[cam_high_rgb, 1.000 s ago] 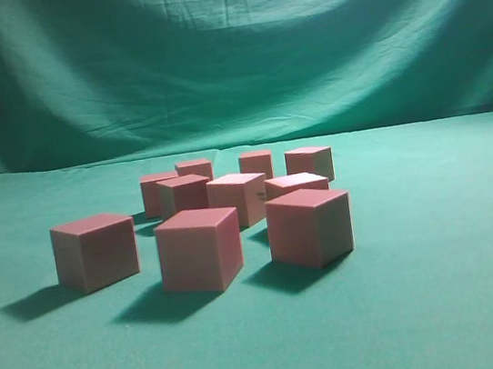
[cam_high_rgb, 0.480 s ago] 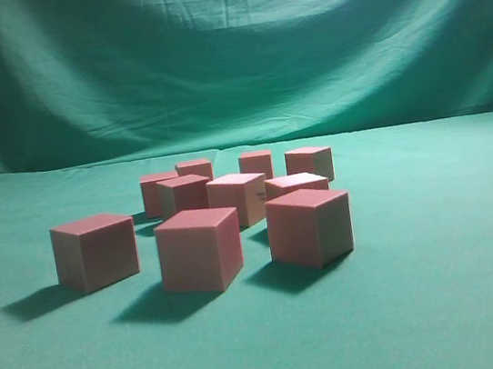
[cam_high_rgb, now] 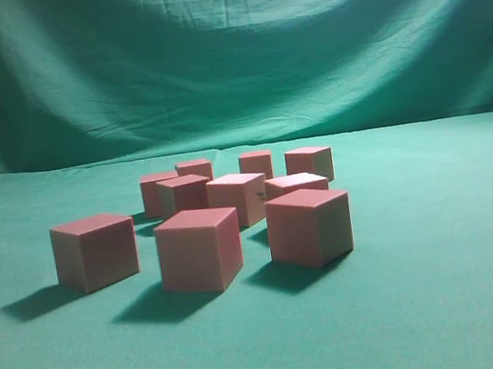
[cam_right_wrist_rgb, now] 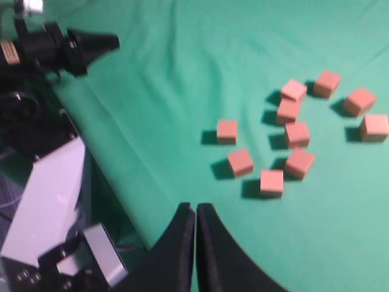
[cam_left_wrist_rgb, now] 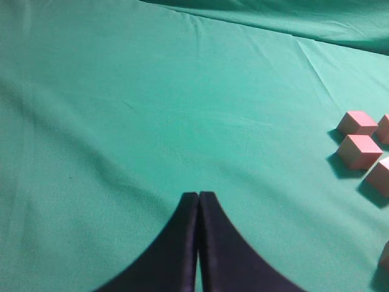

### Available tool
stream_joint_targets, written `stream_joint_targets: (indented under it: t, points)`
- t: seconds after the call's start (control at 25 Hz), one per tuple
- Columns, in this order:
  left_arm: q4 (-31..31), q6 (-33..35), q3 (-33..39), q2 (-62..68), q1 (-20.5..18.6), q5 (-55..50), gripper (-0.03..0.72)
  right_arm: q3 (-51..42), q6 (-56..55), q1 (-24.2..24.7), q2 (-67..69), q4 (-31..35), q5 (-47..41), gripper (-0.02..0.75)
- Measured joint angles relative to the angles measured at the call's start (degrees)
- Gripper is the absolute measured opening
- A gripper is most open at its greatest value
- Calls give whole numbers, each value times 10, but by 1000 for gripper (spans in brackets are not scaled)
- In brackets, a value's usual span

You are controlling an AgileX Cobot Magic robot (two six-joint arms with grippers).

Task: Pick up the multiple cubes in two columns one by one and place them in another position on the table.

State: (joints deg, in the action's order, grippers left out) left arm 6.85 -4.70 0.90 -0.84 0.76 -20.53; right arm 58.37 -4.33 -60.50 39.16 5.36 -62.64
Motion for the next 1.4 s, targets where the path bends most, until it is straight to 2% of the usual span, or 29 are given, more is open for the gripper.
stream_joint_targets:
  t: [0.24,0.32,0.44,0.68,1.08,1.2,1.4]
  points:
    - [0,0,0,0,0,0,0,-88,5,0,-44,-4,39,0]
    - [0,0,0,0,0,0,0,-116,7,1,-60,-10,83,0]
    - [0,0,0,0,0,0,0,-162,38,29,-93,-15,167,0]
    - [0,0,0,0,0,0,0,-240,56,147,-145,-37,281,0]
    - [0,0,0,0,0,0,0,-418,54,408,-264,-39,390,0]
    - [0,0,0,0,0,0,0,-471,54,458,-306,-39,404,0]
    - [0,0,0,0,0,0,0,-537,54,514,-370,-38,408,0]
